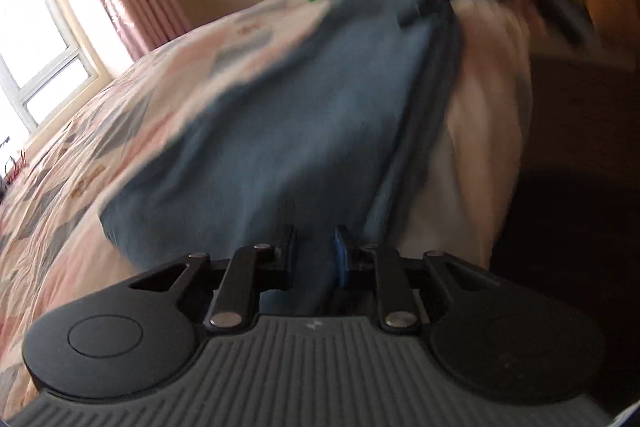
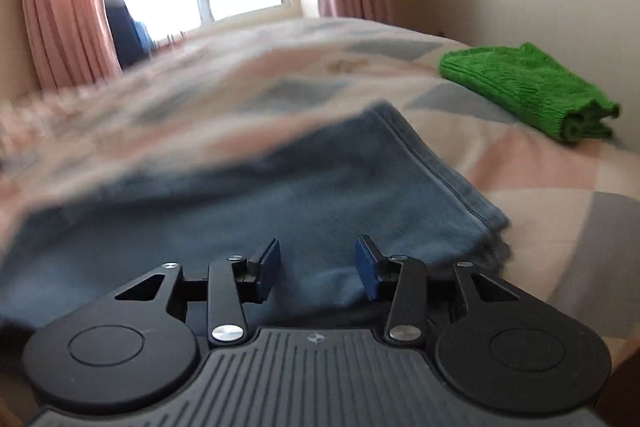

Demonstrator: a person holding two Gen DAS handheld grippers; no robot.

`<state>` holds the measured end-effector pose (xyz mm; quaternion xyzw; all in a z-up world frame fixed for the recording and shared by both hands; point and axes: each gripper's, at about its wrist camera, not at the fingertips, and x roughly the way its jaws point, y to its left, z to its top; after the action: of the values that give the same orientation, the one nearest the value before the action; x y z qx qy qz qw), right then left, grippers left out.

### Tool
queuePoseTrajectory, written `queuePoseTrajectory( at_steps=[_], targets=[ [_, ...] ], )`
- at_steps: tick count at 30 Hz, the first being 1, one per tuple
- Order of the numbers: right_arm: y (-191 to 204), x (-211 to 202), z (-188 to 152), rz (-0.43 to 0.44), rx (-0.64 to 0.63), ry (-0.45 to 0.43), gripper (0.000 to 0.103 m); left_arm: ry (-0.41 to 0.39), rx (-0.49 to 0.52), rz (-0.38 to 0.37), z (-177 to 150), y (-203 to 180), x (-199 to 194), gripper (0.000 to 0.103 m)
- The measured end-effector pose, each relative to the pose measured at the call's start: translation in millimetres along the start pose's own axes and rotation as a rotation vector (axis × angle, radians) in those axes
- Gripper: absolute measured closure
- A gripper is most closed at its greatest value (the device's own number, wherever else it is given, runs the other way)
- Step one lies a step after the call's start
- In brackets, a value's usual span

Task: Fold clothes
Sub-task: 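Lift the waistband with the right gripper and fold it over the legs, then open both grippers and withdraw them from the folded jeans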

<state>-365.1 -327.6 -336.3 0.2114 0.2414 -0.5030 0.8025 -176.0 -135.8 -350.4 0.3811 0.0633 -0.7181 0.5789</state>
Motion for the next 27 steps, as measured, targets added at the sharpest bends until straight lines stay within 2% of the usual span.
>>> queuePoseTrajectory(
  at_steps=[3,4,5,6,7,8,9,10,11,13,15,17,19,22,26,27],
  targets=[
    [-20,0,4,0.017,0.108,0.02,0.091,0.004,-0.093,-0.007,-5,21,-17,0.083],
    [-20,-2,9,0.005,0.096,0.028,0.092,0.001,-0.102,0.014,-4,26,-23,0.081],
    [-19,-4,13,-0.009,0.079,0.029,0.091,-0.01,-0.114,0.034,-3,29,-29,0.08],
    [-17,-8,15,-0.02,0.071,0.024,0.085,-0.021,-0.127,0.053,-2,32,-36,0.082],
    [-14,-14,15,-0.014,0.072,0.006,0.075,-0.037,-0.167,0.045,-1,36,-42,0.082],
    [-11,-20,15,0.0,0.074,-0.017,0.068,-0.051,-0.205,0.038,-1,39,-46,0.082],
    [-7,-23,13,0.01,0.069,-0.026,0.055,-0.027,-0.222,0.036,-4,39,-43,0.082],
    [-3,-24,10,0.018,0.06,-0.029,0.046,-0.004,-0.237,0.035,-6,38,-39,0.081],
    [1,-24,7,0.027,0.051,-0.032,0.046,0.016,-0.215,0.042,-13,34,-35,0.08],
    [1,-18,-1,0.018,0.056,-0.006,0.049,0.013,-0.234,0.036,-20,34,-36,0.08],
    [1,-15,-6,0.003,0.066,0.018,0.05,-0.005,-0.237,0.042,-15,41,-45,0.081],
    [5,-25,1,-0.016,0.069,0.019,0.05,-0.038,-0.233,0.06,-9,50,-54,0.082],
    [12,-36,7,-0.006,0.051,-0.02,0.049,-0.087,-0.257,0.074,-3,64,-56,0.082],
    [37,-48,9,0.076,0.029,-0.065,0.049,-0.117,-0.295,0.113,7,88,-37,0.082],
    [88,-54,-6,0.219,-0.048,-0.076,0.05,-0.134,-0.397,0.084,14,126,-3,0.082],
    [99,-53,-13,0.242,-0.068,-0.072,0.05,-0.128,-0.392,0.081,13,133,6,0.082]
  ],
)
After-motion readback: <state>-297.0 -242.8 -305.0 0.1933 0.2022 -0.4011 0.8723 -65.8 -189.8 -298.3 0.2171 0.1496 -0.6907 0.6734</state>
